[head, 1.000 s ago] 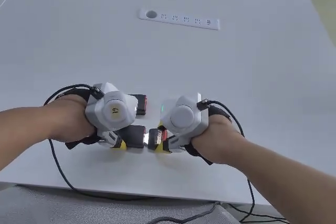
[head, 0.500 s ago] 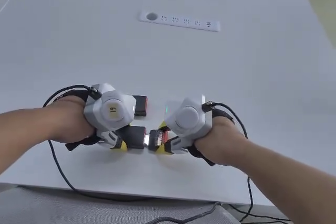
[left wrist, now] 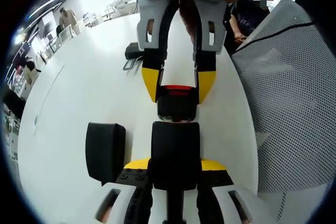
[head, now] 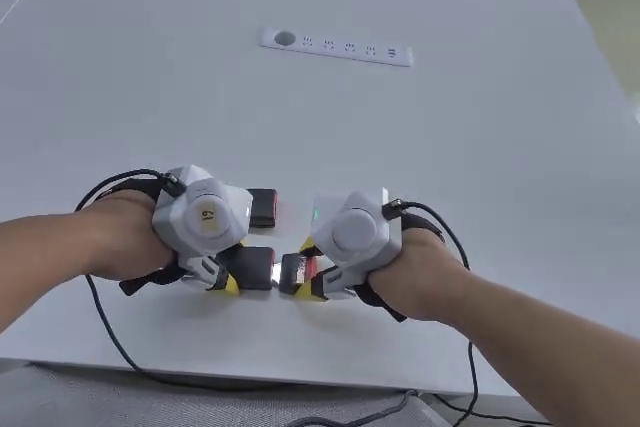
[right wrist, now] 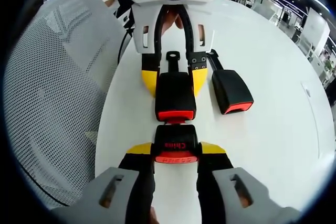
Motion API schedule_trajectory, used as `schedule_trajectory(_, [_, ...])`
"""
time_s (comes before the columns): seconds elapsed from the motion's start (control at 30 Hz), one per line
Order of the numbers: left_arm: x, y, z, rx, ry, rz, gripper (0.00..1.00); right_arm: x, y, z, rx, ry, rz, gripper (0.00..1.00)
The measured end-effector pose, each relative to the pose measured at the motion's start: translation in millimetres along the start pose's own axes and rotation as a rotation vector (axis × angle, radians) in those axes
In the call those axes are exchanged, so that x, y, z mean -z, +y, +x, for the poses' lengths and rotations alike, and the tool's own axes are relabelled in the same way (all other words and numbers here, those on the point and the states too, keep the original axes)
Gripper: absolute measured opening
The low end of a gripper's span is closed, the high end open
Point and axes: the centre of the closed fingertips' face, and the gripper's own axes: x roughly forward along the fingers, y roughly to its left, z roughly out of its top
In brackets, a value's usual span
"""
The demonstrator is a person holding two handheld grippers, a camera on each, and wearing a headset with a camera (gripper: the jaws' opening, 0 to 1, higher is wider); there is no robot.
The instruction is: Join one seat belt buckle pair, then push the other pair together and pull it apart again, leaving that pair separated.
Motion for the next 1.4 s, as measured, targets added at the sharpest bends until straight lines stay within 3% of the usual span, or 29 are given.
schedule_trajectory(1.0, [-1.7, -1.7, -0.5, -0.019, -0.005, -0.012, 0.34, -0.9, 1.1, 0.2, -0.002, -0.019, -0.004, 0.31])
schedule_trajectory(1.2, [0.1, -1.4, -2.8, -0.025, -0.003, -0.038, 0.34, -2.1, 1.3, -0.2, 0.0, -0.029, -0.004, 0.31])
schedule_trajectory(1.27, [1.0, -0.9, -5.3, -0.035, -0.004, 0.001, 0.36, -2.6, 0.6, 0.1, 0.004, -0.036, 0.006, 0.31])
schedule_trajectory(1.33, [2.0, -0.1, -6.5, -0.043, 0.001, -0.004, 0.41, -3.6, 0.5, -0.7, 0.007, -0.044, 0.017, 0.32])
schedule_trajectory(1.4, [-1.8, 0.7, -10.8, -0.049, -0.022, -0.036, 0.42, -3.7, 0.8, -1.8, 0.011, -0.044, 0.044, 0.34])
